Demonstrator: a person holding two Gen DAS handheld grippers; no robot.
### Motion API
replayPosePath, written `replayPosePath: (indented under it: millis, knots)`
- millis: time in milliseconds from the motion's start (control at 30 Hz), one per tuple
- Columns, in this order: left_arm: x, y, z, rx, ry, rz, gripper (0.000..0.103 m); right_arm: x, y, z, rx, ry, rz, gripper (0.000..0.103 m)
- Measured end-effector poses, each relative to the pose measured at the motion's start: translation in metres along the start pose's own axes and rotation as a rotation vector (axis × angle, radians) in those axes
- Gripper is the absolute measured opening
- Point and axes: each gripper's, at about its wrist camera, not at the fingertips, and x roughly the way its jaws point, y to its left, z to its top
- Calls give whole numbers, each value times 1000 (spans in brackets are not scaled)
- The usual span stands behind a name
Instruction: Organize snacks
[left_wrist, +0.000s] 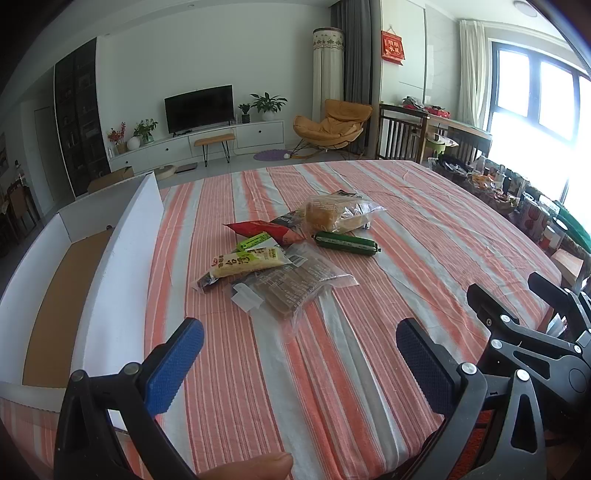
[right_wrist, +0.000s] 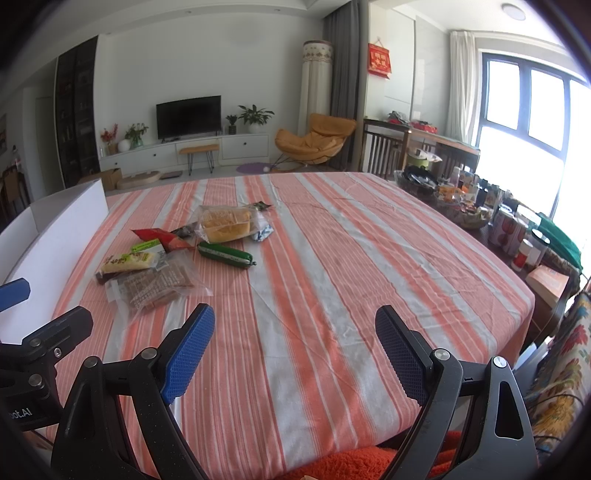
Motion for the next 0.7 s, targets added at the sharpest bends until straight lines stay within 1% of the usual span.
replayPosePath:
  millis: [333,700]
  knots:
    - [0,0,0,1,2,-2,103,0,0,0,1,0,0,91]
    - [9,0,-3,3,19,-5,103,1,0,-1,2,4,2,91]
